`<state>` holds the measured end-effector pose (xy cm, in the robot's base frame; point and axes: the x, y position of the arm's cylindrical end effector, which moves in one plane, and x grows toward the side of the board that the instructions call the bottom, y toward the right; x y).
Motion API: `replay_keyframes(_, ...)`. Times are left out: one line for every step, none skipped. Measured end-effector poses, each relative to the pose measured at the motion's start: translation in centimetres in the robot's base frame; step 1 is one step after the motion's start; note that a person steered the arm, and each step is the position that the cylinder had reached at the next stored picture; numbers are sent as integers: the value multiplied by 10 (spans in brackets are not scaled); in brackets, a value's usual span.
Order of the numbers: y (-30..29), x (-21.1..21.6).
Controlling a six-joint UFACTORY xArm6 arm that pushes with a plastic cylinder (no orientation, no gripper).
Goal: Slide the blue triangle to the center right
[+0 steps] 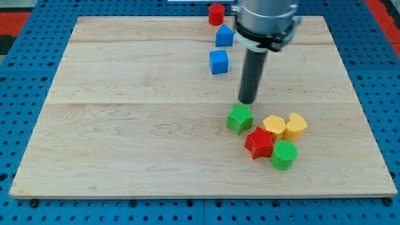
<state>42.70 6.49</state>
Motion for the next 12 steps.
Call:
replay_keyframes(-33, -19)
replay_keyframes(-42, -62)
replay_keyframes(-92, -62)
replay_keyframes(-93, -110)
replay_keyframes(-107, -146)
replay_keyframes(-87, -179)
replay_keyframes(-59, -185)
replay_keyframes(3, -171)
replay_keyframes(27, -171)
replay_keyframes(59, -154)
replay_keyframes(95, -125)
replay_keyframes(117, -77)
